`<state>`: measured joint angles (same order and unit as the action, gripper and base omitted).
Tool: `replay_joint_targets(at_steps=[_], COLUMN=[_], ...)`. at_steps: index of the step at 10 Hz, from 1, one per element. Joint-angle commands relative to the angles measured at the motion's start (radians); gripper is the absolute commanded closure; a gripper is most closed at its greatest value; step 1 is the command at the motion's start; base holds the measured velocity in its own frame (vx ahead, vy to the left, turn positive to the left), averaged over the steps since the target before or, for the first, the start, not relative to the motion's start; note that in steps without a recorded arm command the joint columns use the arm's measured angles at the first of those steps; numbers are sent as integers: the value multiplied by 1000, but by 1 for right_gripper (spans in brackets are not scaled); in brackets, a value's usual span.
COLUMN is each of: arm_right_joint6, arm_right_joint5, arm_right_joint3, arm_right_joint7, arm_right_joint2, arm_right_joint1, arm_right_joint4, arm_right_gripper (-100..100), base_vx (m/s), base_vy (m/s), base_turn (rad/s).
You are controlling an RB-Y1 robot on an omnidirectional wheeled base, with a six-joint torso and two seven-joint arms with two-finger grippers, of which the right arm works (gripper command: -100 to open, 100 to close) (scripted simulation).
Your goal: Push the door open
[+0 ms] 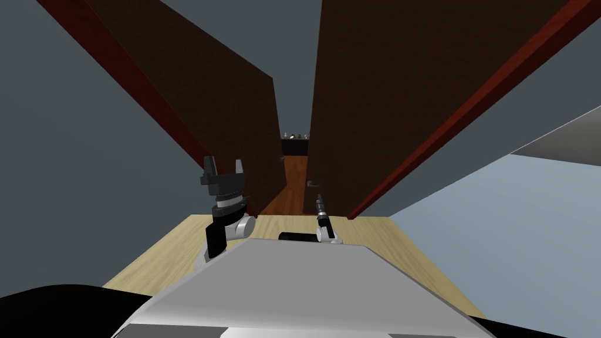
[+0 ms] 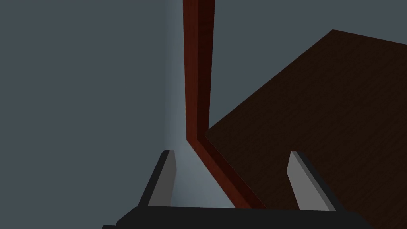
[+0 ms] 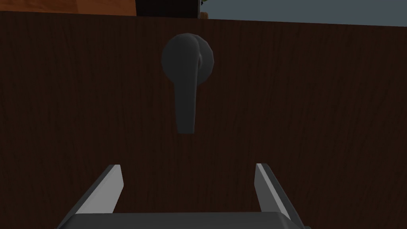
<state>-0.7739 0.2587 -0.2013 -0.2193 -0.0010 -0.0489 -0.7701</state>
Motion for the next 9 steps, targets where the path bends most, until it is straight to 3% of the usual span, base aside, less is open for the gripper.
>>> replay_joint_targets(at_steps=[1, 3, 5, 7, 8, 9], arm_right_joint6=[-5, -7, -8, -10, -13, -13], arm_right_joint5=[0, 2, 3, 4, 4, 4], arm_right_joint3=[3, 9, 13, 18, 17, 17], arm_right_joint7=[2, 5, 8, 10, 11, 11], arm_right_joint2=[-14, -21, -11, 20, 10, 10], arm_right_joint1=[-5, -9, -13, -16, -19, -19], arm_right_joint4=[11, 17, 21, 26, 32, 32], arm_right_gripper=[-100, -100, -100, -100, -100, 100], base_vx=[222, 218, 212, 229, 90, -10], base_vy=[0, 36, 25, -6, 5, -2], base_turn=[20, 27, 22, 23, 5, -4])
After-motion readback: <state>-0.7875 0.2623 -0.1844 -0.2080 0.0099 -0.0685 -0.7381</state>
